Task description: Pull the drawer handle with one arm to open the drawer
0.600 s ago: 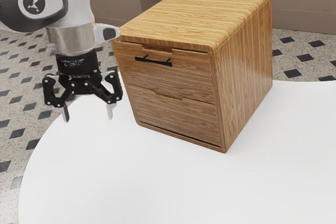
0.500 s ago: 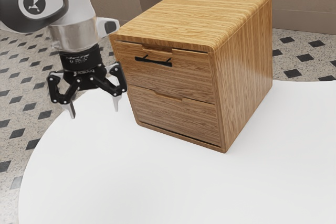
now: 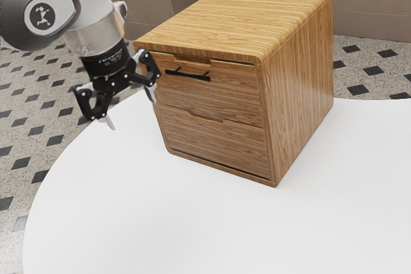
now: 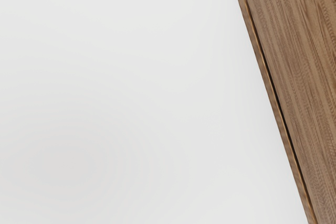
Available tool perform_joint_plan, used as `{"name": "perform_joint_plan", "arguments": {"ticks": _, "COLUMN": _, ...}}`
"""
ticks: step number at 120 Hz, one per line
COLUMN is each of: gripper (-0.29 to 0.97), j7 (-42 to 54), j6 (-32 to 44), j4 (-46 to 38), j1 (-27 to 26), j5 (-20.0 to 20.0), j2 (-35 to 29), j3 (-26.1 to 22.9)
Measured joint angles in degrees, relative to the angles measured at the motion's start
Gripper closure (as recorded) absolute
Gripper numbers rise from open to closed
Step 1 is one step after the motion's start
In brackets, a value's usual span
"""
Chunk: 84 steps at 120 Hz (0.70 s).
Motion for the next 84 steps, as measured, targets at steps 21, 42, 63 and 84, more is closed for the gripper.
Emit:
{"name": "perform_joint_plan", "arguments": {"ticks": 21, "gripper": 0.00, "j7": -4.5, "j6": 6.6, "j4": 0.8, "j1": -2.1, "j5": 0.1, "j2": 0.9, "j3": -0.1}}
{"name": "perform_joint_plan", "arguments": {"ticks": 42, "gripper": 0.00, "j7": -7.8, "j6": 9.9, "j4": 0.1, "j1": -3.2, "j5": 0.1, "j2": -0.2, "j3": 0.2}}
{"name": "perform_joint_plan", "arguments": {"ticks": 63, "gripper": 0.00, "j7": -10.3, "j6": 10.3, "j4": 0.9, "j1": -3.6, "j5": 0.5, "j2": 0.5, "j3": -0.1}}
{"name": "perform_joint_plan", "arguments": {"ticks": 84, "gripper": 0.00, "j7": -12.3, "j6": 9.0, "j4": 2.1, "j1": -2.7, "j5": 0.4, "j2": 2.3, "j3": 0.2}}
